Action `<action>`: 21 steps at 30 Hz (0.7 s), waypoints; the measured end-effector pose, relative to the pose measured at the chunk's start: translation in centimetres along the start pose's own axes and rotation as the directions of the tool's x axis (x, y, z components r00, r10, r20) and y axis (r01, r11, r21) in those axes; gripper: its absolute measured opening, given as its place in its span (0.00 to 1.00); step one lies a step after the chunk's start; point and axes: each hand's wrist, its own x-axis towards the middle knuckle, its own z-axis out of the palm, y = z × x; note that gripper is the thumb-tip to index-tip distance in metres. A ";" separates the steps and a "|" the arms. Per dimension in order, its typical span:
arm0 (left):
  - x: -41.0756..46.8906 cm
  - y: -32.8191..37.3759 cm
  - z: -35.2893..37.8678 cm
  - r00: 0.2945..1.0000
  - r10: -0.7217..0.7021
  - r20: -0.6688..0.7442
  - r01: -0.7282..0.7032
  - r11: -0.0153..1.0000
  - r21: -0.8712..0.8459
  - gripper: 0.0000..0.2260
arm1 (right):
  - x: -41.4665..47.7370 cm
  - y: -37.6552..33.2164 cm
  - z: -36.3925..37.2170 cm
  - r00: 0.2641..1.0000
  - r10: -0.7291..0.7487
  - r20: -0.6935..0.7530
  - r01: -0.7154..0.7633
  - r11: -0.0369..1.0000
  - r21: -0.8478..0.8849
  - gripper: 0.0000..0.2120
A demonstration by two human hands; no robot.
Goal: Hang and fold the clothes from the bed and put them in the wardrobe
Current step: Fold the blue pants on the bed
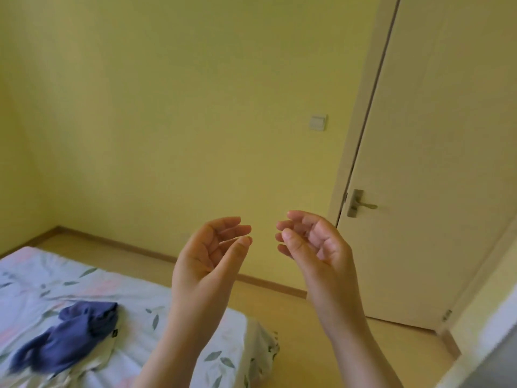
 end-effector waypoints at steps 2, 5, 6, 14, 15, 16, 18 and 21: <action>1.5 -0.5 -0.4 0.999 0.003 -0.038 -0.003 1.000 0.017 0.15 | 1.5 1.3 0.7 0.999 0.017 0.033 -0.018 1.000 0.013 0.09; 4.1 -1.5 -1.0 0.998 0.008 -0.067 -0.004 0.998 0.055 0.14 | 4.3 3.2 2.0 0.997 0.017 0.080 -0.018 1.000 0.016 0.09; 5.0 -2.0 -1.3 0.997 0.010 -0.072 -0.005 0.998 0.067 0.14 | 5.3 4.0 2.5 0.996 0.012 0.092 -0.013 1.000 0.016 0.09; 15.1 -5.4 -5.2 0.994 0.044 -0.095 -0.036 0.996 0.085 0.11 | 14.3 9.2 8.2 0.988 -0.020 0.150 0.017 1.000 0.019 0.11; 16.1 -5.8 -5.5 0.994 0.043 -0.096 -0.035 0.996 0.088 0.11 | 15.4 9.8 8.7 0.987 -0.016 0.161 0.014 1.000 0.016 0.11; 17.1 -6.3 -5.8 0.994 0.041 -0.100 -0.032 0.995 0.094 0.12 | 16.4 10.5 9.2 0.985 -0.008 0.170 0.005 1.000 0.018 0.11; 18.9 -7.4 -6.7 0.991 0.047 -0.128 -0.032 0.993 0.112 0.15 | 18.5 12.2 10.2 0.982 0.004 0.190 -0.011 0.999 0.035 0.11; 21.7 -8.7 -7.9 0.985 0.063 -0.161 -0.038 0.987 0.154 0.16 | 21.5 14.3 11.7 0.976 0.002 0.217 -0.016 0.998 0.067 0.08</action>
